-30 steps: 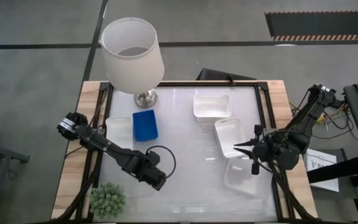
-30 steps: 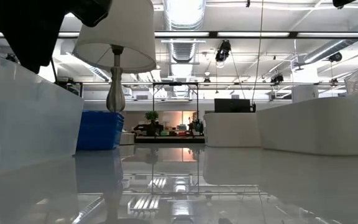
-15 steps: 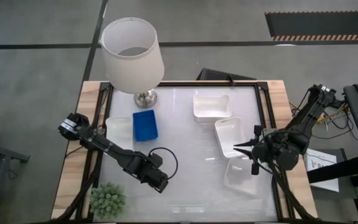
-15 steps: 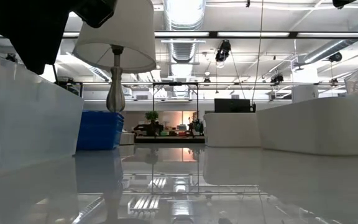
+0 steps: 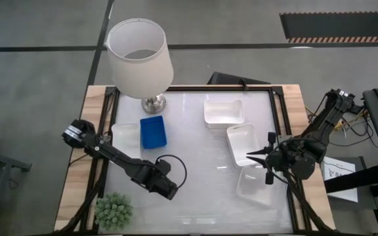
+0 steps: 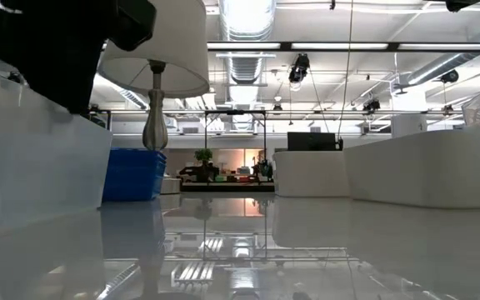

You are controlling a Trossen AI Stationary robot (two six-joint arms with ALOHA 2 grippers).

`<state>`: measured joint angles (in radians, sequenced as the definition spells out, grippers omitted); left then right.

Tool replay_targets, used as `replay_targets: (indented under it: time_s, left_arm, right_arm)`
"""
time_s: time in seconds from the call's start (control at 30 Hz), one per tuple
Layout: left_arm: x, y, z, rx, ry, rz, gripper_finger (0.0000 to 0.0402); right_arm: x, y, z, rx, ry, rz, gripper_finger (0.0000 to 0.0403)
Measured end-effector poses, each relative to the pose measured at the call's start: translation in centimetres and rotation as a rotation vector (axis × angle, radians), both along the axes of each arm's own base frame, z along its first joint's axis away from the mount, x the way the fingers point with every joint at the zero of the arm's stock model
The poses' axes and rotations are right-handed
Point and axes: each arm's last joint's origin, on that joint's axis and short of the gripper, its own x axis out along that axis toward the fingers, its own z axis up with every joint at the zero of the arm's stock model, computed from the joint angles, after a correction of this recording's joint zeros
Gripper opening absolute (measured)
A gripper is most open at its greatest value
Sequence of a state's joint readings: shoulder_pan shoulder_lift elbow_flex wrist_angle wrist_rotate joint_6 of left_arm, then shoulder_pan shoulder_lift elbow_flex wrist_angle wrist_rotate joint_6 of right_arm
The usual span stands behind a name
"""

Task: Stack baskets by color
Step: Put the left transparent bin on top of the right transparent bin

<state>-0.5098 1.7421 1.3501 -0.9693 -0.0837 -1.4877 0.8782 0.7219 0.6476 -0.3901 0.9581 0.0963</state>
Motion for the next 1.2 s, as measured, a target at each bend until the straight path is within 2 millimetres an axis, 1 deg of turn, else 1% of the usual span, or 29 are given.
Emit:
replay_targets:
  time_s: [0.13,0.27,0.37,0.5,0.57,0.67,0.8,0.87,0.97,1.07,1.2]
  left_arm:
    - [0.4,-0.2,-1.3,-0.007,-0.009,-0.003,0.0105]
    - [0.6,-0.4,-1.7,-0.011,-0.017,-0.008,0.0099]
    - [0.7,-0.4,-1.7,-0.014,-0.017,-0.009,0.0075]
    - [0.8,-0.5,-1.6,-0.011,-0.029,-0.053,0.0022]
    - [0.8,-0.5,-1.5,0.003,-0.037,-0.106,0.0007]
    - [1.1,-0.6,-1.0,0.027,-0.066,-0.213,0.0005]
    - [1.6,-0.8,-0.9,0.047,-0.133,-0.339,0.0001]
    - [2.2,-0.9,-0.8,0.092,-0.203,-0.432,0.0001]
    - [3.5,-1.0,-0.8,0.167,-0.322,-0.562,0.0001]
    - [4.7,-0.9,-1.0,0.223,-0.398,-0.675,0.0001]
    - [5.7,-0.6,-1.6,0.288,-0.430,-0.790,0.0000]
  right_arm:
    - [0.0,0.0,0.0,0.000,0.000,0.000,0.0038]
    - [0.0,0.0,0.0,0.000,0.000,0.000,0.0038]
    - [0.0,0.0,0.0,0.000,0.000,0.000,0.0038]
    - [0.0,0.0,0.0,-0.001,0.001,0.000,0.0038]
    - [0.0,0.0,0.0,-0.001,0.001,0.000,0.0038]
    - [0.0,0.0,0.0,-0.001,0.001,0.000,0.0038]
    - [0.0,0.0,0.0,0.006,0.000,-0.002,0.0038]
    - [0.0,0.1,-0.1,0.017,0.009,0.016,0.0038]
    - [0.0,0.2,-0.1,0.035,0.020,0.046,0.0038]
    - [0.2,0.4,-0.2,0.041,0.027,0.050,0.0038]
    - [0.6,0.8,-0.5,0.049,0.032,0.045,0.0038]
